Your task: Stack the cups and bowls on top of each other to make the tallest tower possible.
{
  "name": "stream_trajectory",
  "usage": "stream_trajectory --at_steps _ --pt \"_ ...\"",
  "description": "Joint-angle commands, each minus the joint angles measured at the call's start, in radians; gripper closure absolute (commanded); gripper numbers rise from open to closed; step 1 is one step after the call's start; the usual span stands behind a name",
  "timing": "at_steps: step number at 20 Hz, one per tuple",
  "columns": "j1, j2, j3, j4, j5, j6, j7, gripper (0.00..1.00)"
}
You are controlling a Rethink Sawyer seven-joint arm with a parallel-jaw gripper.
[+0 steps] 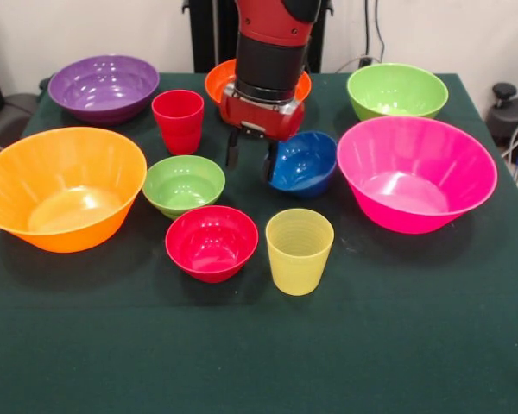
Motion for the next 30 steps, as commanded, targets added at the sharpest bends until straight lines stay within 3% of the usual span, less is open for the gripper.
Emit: stream_trajectory --at_steps 1,9,16,30 --pt "0.006 0.050 0.135 0.141 -0.078 -0.079 0.139 0.00" --pt "-0.018 0.012 0.166 0.156 -0.053 -0.042 0.133 0.00" --pt "-0.095 0.017 0.210 0.055 -0.053 0.046 0.057 0.00" --pt "-0.077 -0.037 0.210 0.046 -0.053 0.056 0.050 0.00"
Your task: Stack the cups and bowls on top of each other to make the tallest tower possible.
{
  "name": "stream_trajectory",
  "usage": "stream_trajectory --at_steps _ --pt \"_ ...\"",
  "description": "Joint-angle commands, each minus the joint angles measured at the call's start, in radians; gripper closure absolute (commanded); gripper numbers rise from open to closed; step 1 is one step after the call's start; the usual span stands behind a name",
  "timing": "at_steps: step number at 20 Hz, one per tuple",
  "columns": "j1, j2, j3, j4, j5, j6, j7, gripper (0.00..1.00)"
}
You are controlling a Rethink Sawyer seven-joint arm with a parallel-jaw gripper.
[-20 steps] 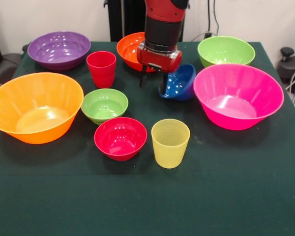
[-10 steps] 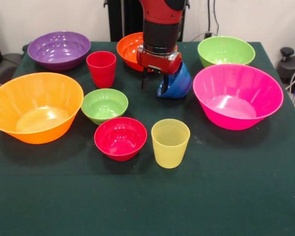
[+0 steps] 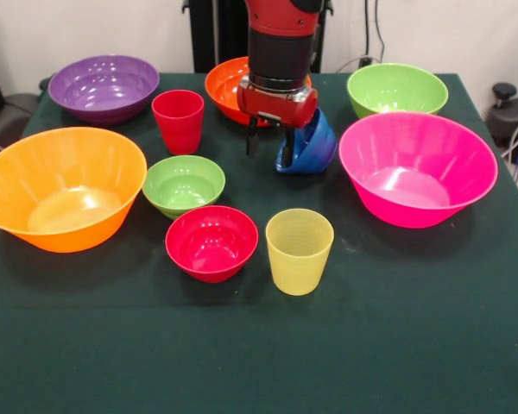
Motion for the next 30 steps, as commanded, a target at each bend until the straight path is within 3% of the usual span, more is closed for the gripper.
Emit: stream_trajectory --at_steps 1,8,16,21,30 --pt "0.006 -0.015 0.112 -0.066 -0.029 0.113 0.048 0.00" --pt "0.018 -0.020 0.185 -0.002 -0.018 0.083 0.096 0.00" --pt "0.076 0.019 0.185 -0.009 0.005 0.072 0.118 0.00" --pt "0.076 0.038 0.200 0.016 0.005 0.066 0.130 0.00" --pt "0.076 0.052 0.185 -0.065 0.048 0.170 0.108 0.00"
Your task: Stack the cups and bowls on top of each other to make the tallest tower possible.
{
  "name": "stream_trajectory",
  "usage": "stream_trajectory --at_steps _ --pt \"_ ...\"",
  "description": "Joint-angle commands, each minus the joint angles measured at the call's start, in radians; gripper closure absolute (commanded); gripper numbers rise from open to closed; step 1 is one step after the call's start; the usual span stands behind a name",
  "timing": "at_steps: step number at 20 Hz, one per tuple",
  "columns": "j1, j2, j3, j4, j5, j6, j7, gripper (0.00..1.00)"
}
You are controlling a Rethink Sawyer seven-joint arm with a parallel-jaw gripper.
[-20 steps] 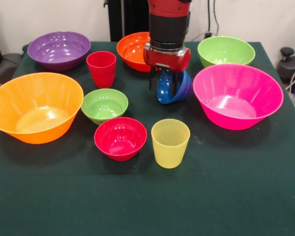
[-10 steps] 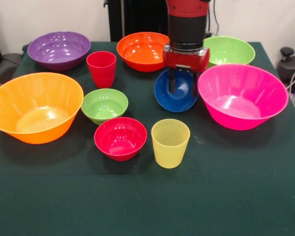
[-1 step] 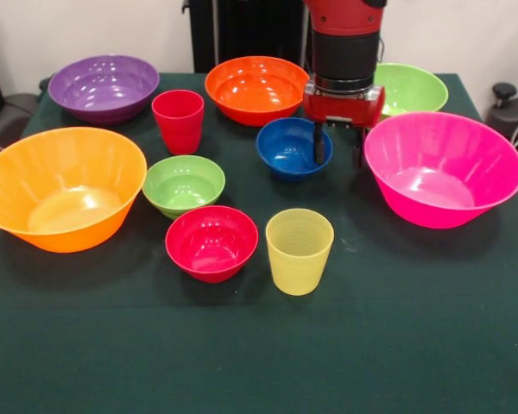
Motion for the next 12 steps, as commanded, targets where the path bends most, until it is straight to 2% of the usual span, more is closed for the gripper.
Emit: stream_trajectory --at_steps 1,8,12 --pt "0.017 0.059 0.070 -0.071 0.054 0.157 0.110 0.00" --pt "-0.020 0.072 0.036 -0.163 0.034 0.203 0.056 0.00" --pt "-0.019 0.083 0.017 -0.171 0.009 0.200 0.051 0.00"
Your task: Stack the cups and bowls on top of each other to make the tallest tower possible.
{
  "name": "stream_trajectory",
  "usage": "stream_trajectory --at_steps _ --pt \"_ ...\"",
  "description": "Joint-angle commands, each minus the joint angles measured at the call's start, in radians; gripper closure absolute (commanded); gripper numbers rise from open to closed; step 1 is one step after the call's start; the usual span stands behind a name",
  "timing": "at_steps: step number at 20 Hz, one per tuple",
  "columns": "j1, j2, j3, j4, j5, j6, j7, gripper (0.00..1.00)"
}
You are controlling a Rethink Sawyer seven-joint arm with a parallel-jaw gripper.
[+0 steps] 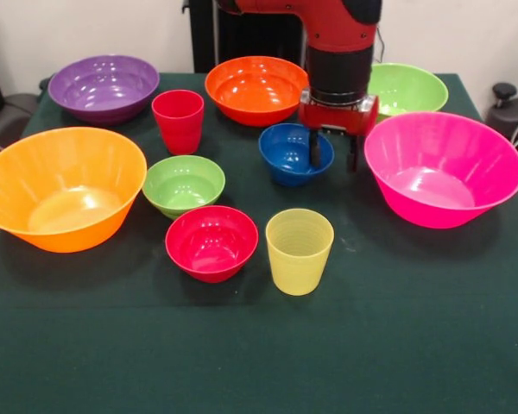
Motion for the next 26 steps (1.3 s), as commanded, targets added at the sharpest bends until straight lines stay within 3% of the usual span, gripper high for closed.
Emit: stream_trajectory --at_steps 1,15,22,23,26 --pt "-0.003 0.052 0.014 -0.107 -0.003 0.088 0.056 0.00" --pt "0.043 0.012 -0.017 -0.049 -0.007 0.067 0.090 0.00" --pt "0.065 0.018 -0.035 -0.080 0.013 0.115 0.088 0.00" --pt "0.066 0.019 -0.035 -0.081 0.014 0.114 0.088 1.00" --pt "0.067 0.021 -0.035 -0.084 0.018 0.118 0.090 1.00"
